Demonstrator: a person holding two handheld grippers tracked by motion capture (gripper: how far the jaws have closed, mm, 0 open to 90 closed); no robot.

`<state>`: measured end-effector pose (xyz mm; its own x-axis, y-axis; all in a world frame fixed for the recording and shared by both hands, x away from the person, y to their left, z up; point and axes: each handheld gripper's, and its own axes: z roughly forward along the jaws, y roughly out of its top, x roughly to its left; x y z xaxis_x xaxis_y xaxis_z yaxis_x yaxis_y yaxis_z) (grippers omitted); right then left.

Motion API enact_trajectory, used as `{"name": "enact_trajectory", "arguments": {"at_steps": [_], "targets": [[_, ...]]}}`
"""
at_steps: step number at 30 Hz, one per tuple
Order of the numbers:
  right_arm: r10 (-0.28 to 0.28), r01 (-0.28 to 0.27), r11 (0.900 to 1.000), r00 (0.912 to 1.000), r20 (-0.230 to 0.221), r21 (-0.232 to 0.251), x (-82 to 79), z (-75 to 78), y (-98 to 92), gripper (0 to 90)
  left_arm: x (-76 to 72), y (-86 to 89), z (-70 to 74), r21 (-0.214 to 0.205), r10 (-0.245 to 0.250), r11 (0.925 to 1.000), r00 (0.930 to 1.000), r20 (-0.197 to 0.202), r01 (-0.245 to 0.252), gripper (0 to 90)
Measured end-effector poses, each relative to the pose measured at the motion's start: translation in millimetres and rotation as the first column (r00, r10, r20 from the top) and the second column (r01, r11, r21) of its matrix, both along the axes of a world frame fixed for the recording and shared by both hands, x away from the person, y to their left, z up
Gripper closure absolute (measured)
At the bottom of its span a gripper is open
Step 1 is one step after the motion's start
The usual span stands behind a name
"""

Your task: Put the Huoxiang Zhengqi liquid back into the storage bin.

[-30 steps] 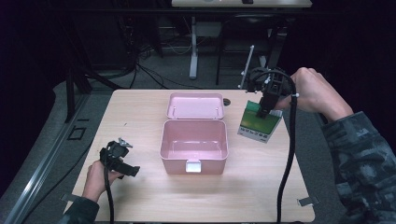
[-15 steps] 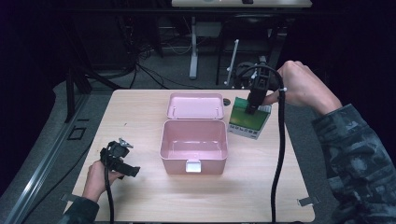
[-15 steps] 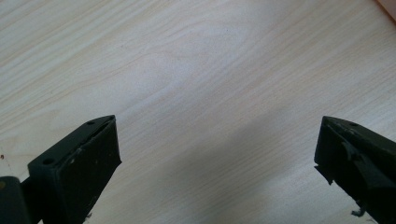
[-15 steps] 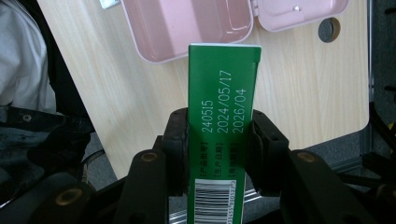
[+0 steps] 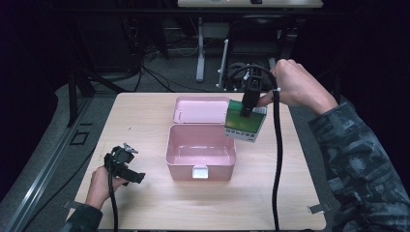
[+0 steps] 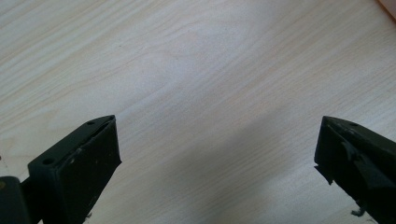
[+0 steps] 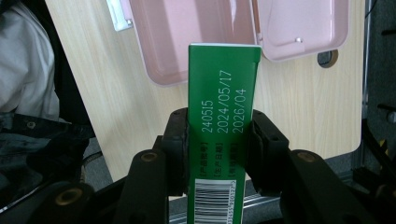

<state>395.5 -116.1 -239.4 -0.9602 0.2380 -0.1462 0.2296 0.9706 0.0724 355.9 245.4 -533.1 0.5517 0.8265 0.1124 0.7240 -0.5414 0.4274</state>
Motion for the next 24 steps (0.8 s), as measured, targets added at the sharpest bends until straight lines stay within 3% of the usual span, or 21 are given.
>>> {"name": "enact_trajectory", "arguments": {"at_steps": [14, 24], "targets": [[0.062, -0.062, 0.998, 0.9981, -0.006, 0.012, -0.6, -4.0, 30.3, 63.7, 0.0, 0.6, -0.4, 0.003, 0.0, 1.0, 1.0, -0.001, 0.0, 0.3], [0.099, -0.099, 0.995, 0.9944, -0.035, 0.002, 2.7, -22.7, 48.5, 63.7, 0.0, 0.9, -0.4, 0.006, -0.003, 1.0, 1.0, -0.003, 0.003, 0.3]]}}
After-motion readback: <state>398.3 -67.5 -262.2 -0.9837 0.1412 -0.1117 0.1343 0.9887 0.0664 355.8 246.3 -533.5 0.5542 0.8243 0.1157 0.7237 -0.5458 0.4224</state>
